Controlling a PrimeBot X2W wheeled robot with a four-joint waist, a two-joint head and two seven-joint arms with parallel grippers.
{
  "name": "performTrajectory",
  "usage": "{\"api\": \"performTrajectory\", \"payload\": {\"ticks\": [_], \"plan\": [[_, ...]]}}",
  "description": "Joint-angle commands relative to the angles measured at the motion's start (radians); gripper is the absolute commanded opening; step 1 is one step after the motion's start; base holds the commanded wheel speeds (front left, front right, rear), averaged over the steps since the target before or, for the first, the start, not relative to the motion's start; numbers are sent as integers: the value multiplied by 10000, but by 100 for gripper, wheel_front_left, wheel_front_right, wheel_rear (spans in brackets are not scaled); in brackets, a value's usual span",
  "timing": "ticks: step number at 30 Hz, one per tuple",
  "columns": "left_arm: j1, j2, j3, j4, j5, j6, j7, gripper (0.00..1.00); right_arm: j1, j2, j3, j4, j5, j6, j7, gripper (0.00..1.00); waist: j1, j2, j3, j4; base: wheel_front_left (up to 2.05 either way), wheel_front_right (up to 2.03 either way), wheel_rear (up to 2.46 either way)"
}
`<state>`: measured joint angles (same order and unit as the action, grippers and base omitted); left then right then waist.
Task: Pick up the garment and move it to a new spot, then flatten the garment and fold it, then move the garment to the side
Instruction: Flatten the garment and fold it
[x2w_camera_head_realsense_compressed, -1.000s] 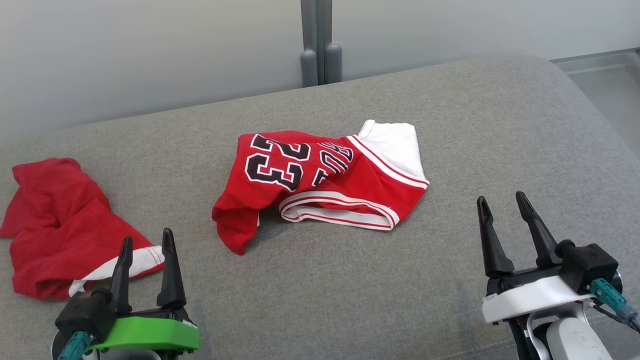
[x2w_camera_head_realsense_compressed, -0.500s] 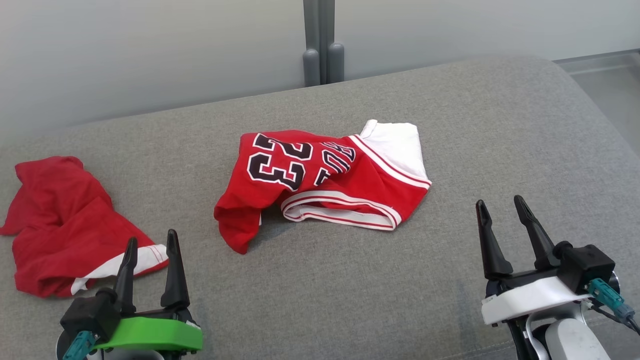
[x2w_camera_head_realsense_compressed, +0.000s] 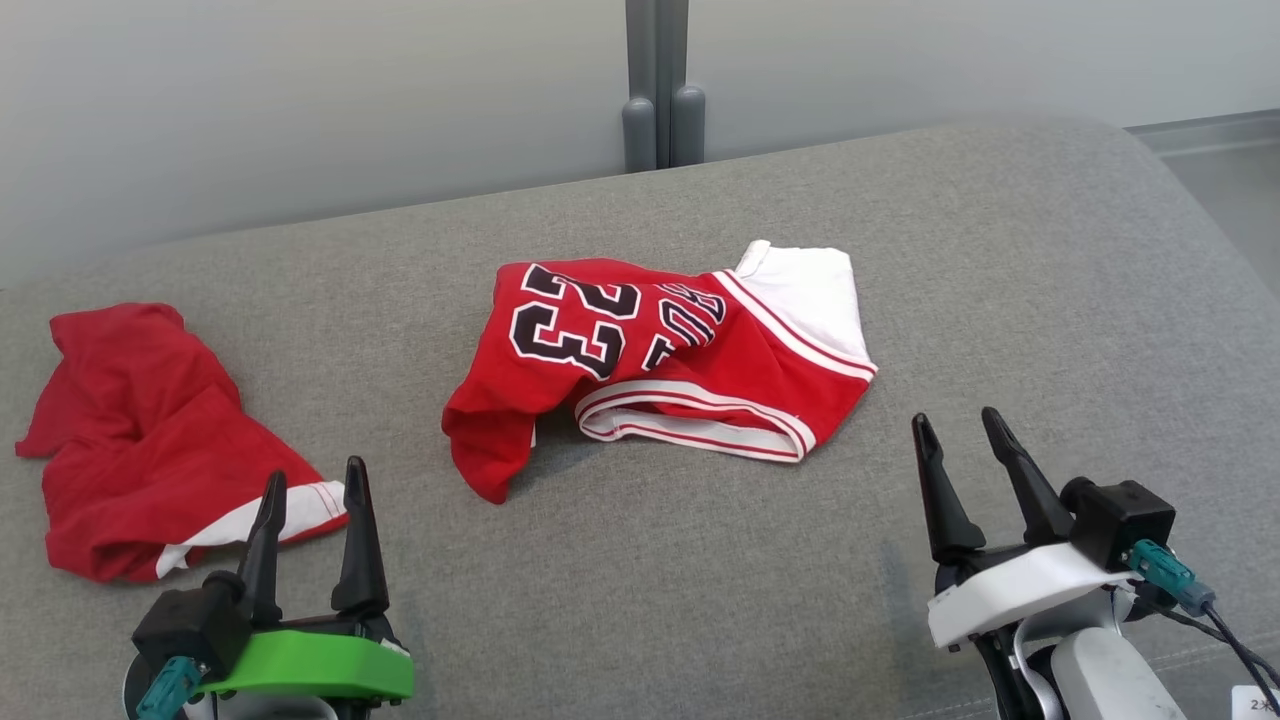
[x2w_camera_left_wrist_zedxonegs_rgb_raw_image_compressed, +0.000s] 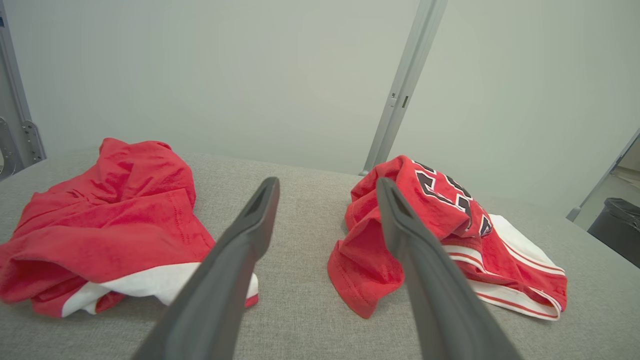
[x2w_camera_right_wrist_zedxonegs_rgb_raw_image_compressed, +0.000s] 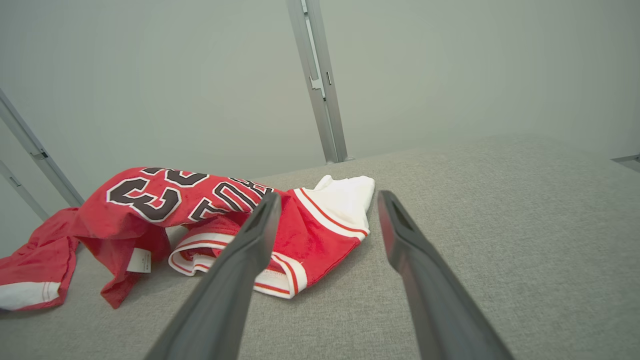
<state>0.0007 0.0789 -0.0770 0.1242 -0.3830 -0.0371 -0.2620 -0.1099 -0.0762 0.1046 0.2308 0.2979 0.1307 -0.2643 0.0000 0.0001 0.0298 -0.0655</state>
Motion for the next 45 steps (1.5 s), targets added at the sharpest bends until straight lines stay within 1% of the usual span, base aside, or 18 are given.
{"api": "performTrajectory", "payload": {"ticks": [1,10,11,14,19,26,33,42,45], "plan": [[-167,-20,-21,2,71,-61,-25,100,-174,-16,89,305,179,1,-17,100,0,-1,7,64,0,0,0],[-379,-95,-132,84,109,-189,-26,100,-1271,-108,660,2364,1254,1,10,100,0,-1,281,371,0,0,0],[-379,-95,-132,84,109,-189,-26,100,-1271,-108,660,2364,1254,1,10,100,0,-1,281,371,0,0,0],[-443,-110,-165,116,132,-247,-25,100,-1693,-115,748,3026,1632,1,129,100,0,-1,412,492,0,0,0],[-583,-124,-214,207,148,-286,-25,100,-2226,11,760,3892,2492,1,320,100,0,-1,578,709,0,0,0],[-685,-142,-230,317,178,-345,-25,100,-2690,90,1221,4624,3558,2,517,100,0,-1,680,991,0,0,0],[-788,-152,-221,365,186,-384,-25,100,-3137,144,1291,5385,4612,2,684,100,0,-1,856,1244,0,0,0],[-911,-162,-248,441,200,-435,-25,100,-3714,199,1395,6406,5482,2,1063,100,0,-1,1009,1501,0,0,0],[-916,-171,-257,463,216,-440,-25,100,-3846,229,1476,6850,5778,-2,1459,100,0,-1,1029,1573,0,0,0]]}}
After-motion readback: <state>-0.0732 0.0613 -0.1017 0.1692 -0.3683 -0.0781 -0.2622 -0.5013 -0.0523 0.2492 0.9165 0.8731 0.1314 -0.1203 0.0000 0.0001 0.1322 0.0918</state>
